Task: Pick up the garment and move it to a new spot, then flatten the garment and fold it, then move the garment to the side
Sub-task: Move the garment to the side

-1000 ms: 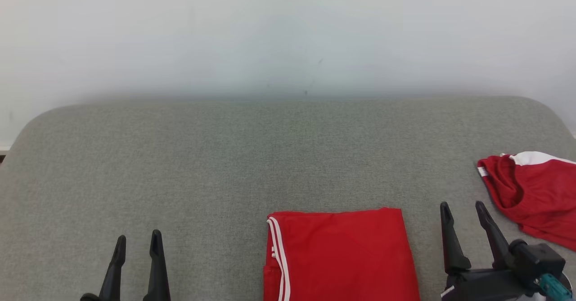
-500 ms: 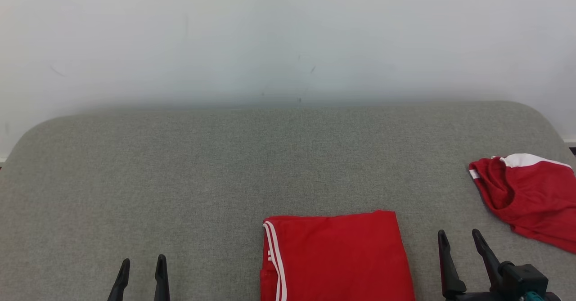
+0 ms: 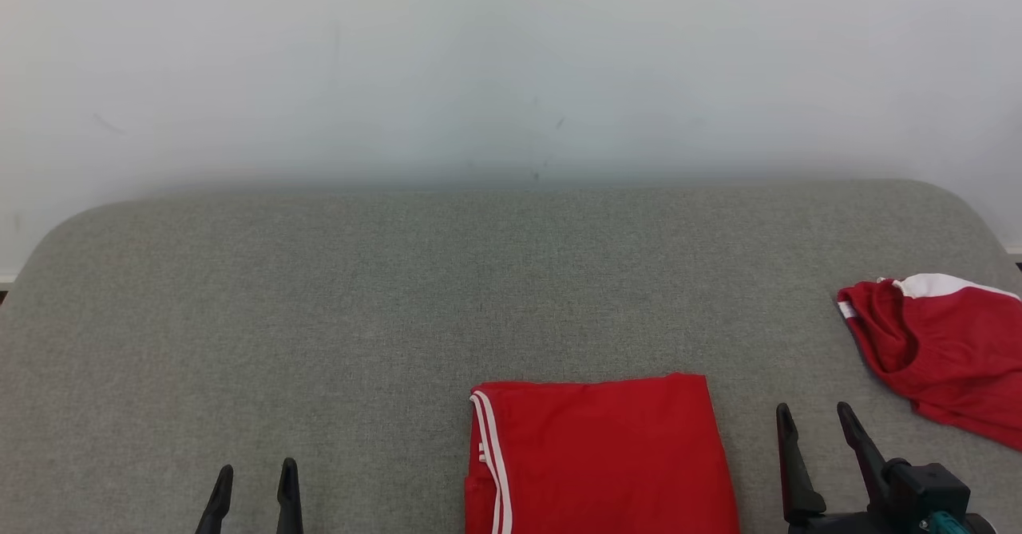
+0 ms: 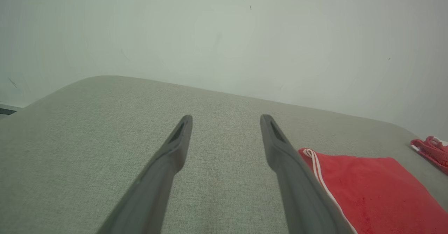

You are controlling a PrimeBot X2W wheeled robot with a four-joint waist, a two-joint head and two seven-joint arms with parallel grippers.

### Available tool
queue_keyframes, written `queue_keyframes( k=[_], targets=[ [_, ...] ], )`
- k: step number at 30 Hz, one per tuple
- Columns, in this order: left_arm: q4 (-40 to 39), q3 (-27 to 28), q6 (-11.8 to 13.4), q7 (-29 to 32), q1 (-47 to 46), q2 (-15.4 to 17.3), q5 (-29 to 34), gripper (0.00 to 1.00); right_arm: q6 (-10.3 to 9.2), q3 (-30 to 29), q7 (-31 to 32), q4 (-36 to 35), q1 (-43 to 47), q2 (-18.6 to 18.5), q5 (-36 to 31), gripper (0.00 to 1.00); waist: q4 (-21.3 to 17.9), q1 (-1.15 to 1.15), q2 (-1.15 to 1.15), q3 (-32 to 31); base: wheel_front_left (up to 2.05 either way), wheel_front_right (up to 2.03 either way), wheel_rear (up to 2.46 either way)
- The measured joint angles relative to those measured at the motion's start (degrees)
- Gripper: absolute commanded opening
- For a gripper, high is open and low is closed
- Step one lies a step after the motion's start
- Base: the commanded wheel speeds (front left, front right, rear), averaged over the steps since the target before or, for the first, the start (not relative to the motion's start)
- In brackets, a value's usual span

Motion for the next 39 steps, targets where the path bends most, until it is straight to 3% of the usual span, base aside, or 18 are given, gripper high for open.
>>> queue_keyframes(
  k=[16,19,28,34,39],
  targets=[
    [0.0,0.4,0.0,0.0,0.1,-0.4,0.4,1.0,0.0,2.5,3.1,-0.5,-0.3,0.0,0.0,1.0,-0.3,0.0,0.0,0.2,0.0,0.0,0.0],
    [-0.1,0.3,0.0,0.0,0.1,-0.5,0.4,1.0,0.0,3.2,9.3,-0.5,-0.5,0.0,0.6,1.0,-0.3,0.0,0.0,0.3,0.0,0.0,0.0],
    [-0.1,-0.1,0.0,0.0,0.1,-0.7,0.5,1.0,0.0,-0.8,38.5,-4.6,-3.2,0.0,4.6,1.0,0.0,0.0,0.0,0.9,0.0,0.0,0.0],
    [-0.2,-1.2,0.0,0.0,-0.1,-0.8,0.7,1.0,0.0,-1.2,47.8,-5.0,-4.8,0.0,4.8,1.0,1.6,0.0,0.0,1.6,0.0,0.0,0.0],
    [-0.4,-1.4,0.0,0.0,-0.6,-0.9,0.7,1.0,0.0,-1.3,49.9,-3.5,-5.8,0.0,4.1,1.0,3.0,0.01,0.0,3.0,0.0,0.0,0.0]
  ],
)
